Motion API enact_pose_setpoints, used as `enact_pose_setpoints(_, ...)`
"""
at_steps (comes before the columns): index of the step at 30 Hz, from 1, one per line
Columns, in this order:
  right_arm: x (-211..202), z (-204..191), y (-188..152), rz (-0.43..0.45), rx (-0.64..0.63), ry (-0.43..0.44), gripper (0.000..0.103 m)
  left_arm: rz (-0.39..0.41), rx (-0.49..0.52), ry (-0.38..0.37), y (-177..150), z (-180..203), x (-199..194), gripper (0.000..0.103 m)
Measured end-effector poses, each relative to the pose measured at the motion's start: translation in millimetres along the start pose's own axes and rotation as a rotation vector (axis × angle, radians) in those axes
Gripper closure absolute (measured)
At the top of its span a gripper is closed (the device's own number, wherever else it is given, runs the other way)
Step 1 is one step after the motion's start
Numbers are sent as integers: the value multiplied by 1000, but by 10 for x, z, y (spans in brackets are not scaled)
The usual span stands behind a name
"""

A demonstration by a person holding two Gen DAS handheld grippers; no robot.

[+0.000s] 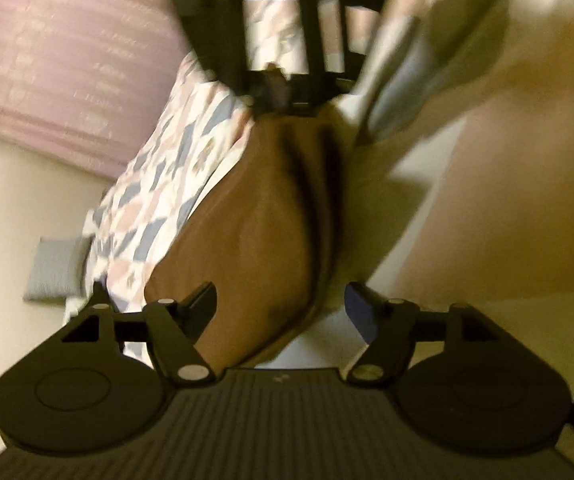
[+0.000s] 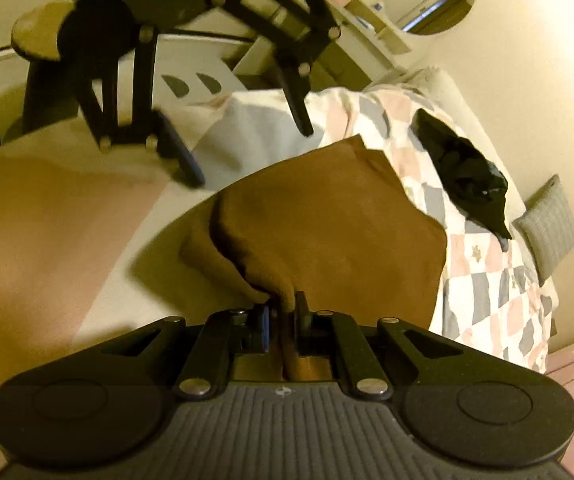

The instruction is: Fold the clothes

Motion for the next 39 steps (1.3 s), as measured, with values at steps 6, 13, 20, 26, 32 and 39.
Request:
enact_pose_setpoints(6, -164, 130, 32, 62, 27, -2, 95, -1, -47, -2, 38, 68, 307, 90)
enact_pose_setpoints(13, -323, 148, -221, 28, -15, -20, 57, -44, -143, -30, 3, -13, 407, 92)
enact_pose_setpoints(20, -199, 256, -981, -214, -150, -148, 53, -50, -145, -40, -4, -28, 423, 89)
enact_pose_setpoints(26, 169, 318, -1194, -238, -310, -75, 57, -36, -201, -95, -57, -141, 404, 93)
enact_pose_setpoints(32, 50, 1011, -894, -251, -149, 172, 94, -86, -563, -188, -369, -906, 566, 93)
enact_pose_setpoints(39, 79, 2656, -5, -116, 103, 256, 94, -410, -1244, -398, -1547, -1457, 1448, 92)
Point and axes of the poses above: each gripper's, at about its wrist camera, not at the fingertips, and x roughly the way its jaws point, z to its right, y to its top, the point moved 1 cm from there along x, roughly the way its jaws point, and after that the axes turned 14 degrees about y, right-handed, at the moved point
